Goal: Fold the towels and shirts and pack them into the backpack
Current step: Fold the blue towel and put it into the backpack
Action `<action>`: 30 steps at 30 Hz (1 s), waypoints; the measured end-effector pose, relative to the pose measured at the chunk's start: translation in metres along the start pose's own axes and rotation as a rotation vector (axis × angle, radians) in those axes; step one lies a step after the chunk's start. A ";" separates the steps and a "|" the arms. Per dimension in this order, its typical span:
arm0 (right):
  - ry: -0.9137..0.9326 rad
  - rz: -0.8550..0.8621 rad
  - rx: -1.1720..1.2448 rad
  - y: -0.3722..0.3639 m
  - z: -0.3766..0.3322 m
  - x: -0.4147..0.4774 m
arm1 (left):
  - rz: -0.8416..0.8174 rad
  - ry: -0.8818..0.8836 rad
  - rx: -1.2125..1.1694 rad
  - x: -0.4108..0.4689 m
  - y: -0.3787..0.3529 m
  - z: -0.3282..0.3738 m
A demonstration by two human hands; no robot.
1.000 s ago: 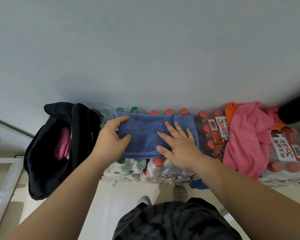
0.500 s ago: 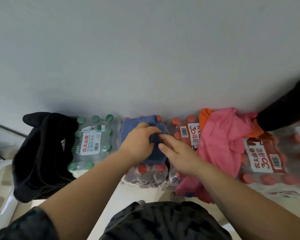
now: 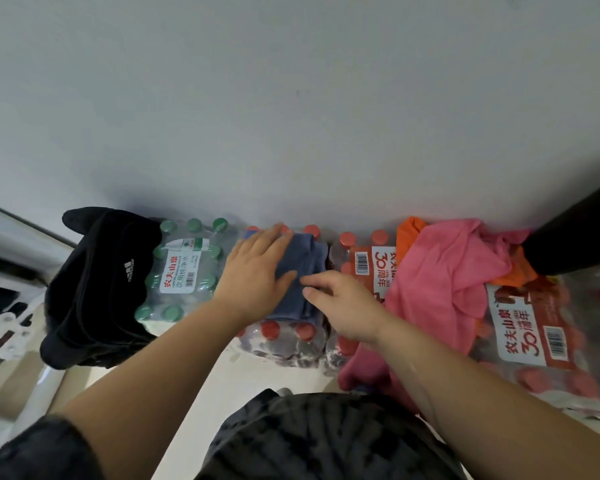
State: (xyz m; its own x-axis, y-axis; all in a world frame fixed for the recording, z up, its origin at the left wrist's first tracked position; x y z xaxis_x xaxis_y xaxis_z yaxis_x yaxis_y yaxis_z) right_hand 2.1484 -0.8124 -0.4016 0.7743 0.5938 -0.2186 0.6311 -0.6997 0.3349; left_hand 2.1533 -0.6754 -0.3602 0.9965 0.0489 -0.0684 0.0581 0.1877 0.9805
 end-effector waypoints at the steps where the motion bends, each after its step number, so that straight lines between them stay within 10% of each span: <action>1: -0.020 0.001 0.063 0.002 0.001 -0.003 | -0.069 -0.003 0.042 0.002 -0.011 0.004; 14: 0.111 0.039 -0.472 0.028 -0.006 0.004 | -0.210 0.014 0.249 0.008 -0.073 0.013; 30: 0.127 -0.174 -0.896 -0.004 -0.009 0.073 | -0.072 0.367 -0.442 -0.034 -0.033 -0.091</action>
State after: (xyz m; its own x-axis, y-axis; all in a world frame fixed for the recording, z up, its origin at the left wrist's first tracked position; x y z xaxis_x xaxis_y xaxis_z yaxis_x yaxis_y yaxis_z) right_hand 2.2024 -0.7624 -0.4105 0.6277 0.7379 -0.2480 0.4255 -0.0584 0.9031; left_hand 2.1124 -0.5940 -0.4067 0.8999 0.3431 -0.2690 0.0156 0.5912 0.8064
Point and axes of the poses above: each hand's wrist, its own x-axis towards the middle knuckle, its own y-axis out of the back of the hand, z = x × y, the point moved 9 cm from there along x, towards the middle knuckle, and after that the axes turned 8 degrees about y, right-handed, at the moved point
